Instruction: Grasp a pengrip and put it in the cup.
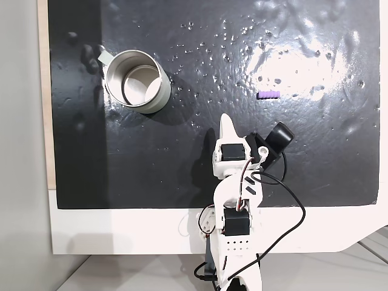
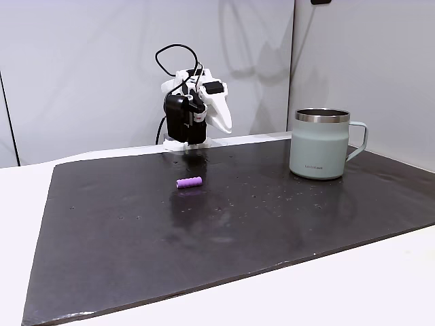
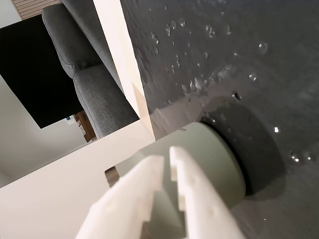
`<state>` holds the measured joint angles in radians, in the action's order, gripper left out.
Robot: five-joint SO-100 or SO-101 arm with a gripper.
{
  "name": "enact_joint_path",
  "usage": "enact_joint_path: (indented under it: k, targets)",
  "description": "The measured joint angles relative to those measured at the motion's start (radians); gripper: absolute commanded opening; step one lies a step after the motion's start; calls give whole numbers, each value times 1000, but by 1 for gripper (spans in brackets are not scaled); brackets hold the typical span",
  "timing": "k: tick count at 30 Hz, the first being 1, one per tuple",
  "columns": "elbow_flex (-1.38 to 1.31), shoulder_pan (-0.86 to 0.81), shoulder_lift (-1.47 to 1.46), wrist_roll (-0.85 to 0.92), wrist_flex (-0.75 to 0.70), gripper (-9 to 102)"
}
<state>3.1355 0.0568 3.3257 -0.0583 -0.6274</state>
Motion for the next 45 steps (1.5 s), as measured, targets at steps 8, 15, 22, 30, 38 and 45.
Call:
enact_joint_path:
  k: [8,15,22,30,38,45]
  targets:
    - [0,0,0,0,0,0]
    - [0,0,0,20,0,0]
    - [-133,2,-6,34,-137,0]
    - [-658,-94,-396,121,-360,7]
    - [-966,-259,-750,236,-558,18]
    - [-1158,-356,-1011,313,-658,25]
